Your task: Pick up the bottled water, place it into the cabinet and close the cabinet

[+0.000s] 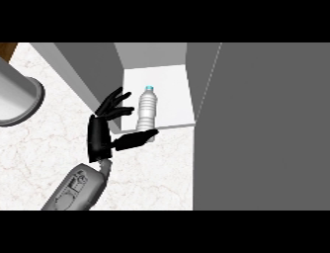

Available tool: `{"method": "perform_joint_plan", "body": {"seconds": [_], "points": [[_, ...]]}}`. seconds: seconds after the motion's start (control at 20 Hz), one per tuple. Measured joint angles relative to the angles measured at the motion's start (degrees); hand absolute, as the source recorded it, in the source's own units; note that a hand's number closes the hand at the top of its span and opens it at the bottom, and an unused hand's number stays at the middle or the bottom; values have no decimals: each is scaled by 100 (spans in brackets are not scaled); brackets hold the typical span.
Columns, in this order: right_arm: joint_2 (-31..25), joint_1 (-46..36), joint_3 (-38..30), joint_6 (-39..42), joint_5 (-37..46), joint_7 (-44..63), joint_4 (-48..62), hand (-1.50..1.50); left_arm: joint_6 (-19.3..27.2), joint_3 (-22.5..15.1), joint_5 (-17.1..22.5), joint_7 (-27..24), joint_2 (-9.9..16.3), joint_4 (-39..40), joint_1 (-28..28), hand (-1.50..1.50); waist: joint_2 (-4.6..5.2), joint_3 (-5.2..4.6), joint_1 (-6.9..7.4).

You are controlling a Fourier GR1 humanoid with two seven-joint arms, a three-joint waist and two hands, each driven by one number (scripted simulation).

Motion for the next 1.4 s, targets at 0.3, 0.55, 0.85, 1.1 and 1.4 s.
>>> {"method": "perform_joint_plan", "body": {"seconds": [0.3, 0.55, 0.85, 1.1, 1.4], "points": [[-17, 26, -83, -144, -18, 48, -30, -150, -421, 237, 307, -90, -496, 461, -1258, -150, 40, -14, 44], [25, 104, -198, -339, -43, 180, -102, -150, -877, 397, 796, -585, -714, 1000, -1938, -150, 19, -6, 232], [256, 278, -163, -320, -47, 244, -158, -150, -1170, 20, 1414, -1100, -787, 1051, -1736, -150, -13, -1, 371], [323, 306, -241, -357, -69, 326, -181, -150, -1194, -447, 1550, -1160, -802, 340, -1049, -150, -39, 2, 488], [389, 166, -255, -389, -73, 459, -174, -150, -1181, -954, 1639, -1380, -773, -441, -137, -150, -43, 4, 545]]}}
